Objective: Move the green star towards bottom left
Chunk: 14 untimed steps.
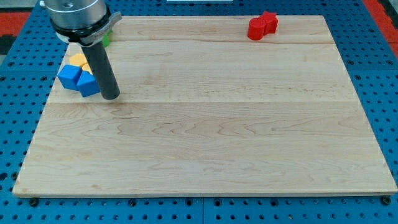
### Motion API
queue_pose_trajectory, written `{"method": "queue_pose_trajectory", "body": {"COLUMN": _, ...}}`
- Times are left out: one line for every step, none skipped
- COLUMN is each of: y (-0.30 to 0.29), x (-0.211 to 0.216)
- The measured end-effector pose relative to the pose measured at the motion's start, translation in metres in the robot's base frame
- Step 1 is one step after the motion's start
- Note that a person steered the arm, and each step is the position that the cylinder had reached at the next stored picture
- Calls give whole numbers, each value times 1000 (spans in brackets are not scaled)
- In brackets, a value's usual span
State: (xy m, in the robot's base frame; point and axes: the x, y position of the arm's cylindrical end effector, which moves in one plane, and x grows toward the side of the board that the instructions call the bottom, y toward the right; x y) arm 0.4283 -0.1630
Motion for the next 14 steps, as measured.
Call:
{"method": "queue_pose_trajectory", "body": {"y": 9, "x": 0}}
{"method": "queue_pose_trajectory", "body": {"y": 21, "x": 0}}
{"method": "queue_pose_trajectory", "body": {"y": 30, "x": 0}}
{"method": "queue_pose_trajectory", "body": {"y": 37, "x": 0}}
{"method": "queue_pose_trajectory", "body": {"y": 44, "x": 0}}
{"method": "queue_pose_trajectory", "body": {"y": 51, "x": 0}}
{"method": "queue_pose_trajectory", "body": {"y": 58, "x": 0}}
{"method": "queue_pose_trajectory", "body": {"y": 64, "x": 0}}
{"method": "queue_pose_trajectory", "body": {"y": 71, "x": 0}}
{"method": "queue_pose_trajectory", "body": {"y": 79, "x": -63}}
{"method": "queue_pose_trajectory", "body": {"y": 85, "x": -164}}
{"method": "queue_pose_trajectory", "body": {"y": 35, "x": -214}}
{"method": "queue_pose_trajectory", "body": {"y": -31, "x": -237}}
{"method": "queue_pose_trajectory", "body": {"y": -43, "x": -237}}
